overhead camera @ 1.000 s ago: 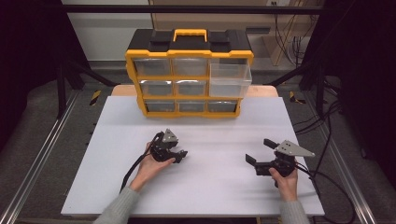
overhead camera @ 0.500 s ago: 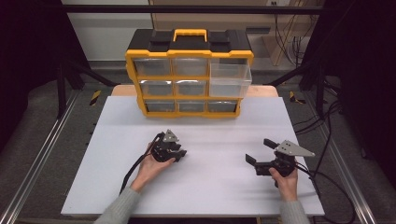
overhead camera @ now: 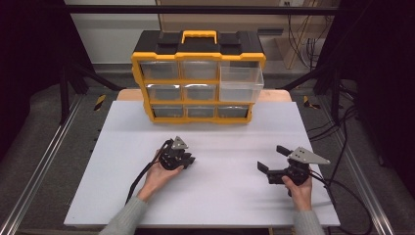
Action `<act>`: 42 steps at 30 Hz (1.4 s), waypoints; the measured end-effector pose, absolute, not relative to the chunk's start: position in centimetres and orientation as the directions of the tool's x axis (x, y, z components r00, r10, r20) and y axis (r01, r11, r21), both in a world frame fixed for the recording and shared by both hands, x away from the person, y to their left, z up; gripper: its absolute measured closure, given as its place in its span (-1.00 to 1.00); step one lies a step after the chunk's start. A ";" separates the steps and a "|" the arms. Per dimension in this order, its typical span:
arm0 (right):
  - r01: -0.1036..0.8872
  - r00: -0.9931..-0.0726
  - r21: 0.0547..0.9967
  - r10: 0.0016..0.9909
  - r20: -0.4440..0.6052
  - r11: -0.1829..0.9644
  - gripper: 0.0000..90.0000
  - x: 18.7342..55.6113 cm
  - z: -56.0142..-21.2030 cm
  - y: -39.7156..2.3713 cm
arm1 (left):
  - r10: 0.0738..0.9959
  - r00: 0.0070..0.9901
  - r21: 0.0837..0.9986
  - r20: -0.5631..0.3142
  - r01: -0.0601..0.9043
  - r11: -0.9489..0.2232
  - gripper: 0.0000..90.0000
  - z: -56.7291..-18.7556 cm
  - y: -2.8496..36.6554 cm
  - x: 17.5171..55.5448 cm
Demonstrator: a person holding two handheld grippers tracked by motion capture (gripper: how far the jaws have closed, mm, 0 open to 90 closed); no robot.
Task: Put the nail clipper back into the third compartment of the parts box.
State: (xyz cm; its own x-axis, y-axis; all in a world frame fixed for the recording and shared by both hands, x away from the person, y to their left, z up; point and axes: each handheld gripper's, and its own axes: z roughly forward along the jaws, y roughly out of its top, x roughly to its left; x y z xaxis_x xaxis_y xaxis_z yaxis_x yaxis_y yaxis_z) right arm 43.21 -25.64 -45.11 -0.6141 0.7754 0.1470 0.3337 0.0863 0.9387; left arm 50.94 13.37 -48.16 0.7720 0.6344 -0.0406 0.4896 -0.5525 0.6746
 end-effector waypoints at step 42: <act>0.336 -0.614 0.938 0.775 0.148 0.087 -0.99 43.3 -45.1 -25.6 | 0.654 0.754 0.679 -0.068 0.515 -0.524 0.76 -47.4 13.6 50.7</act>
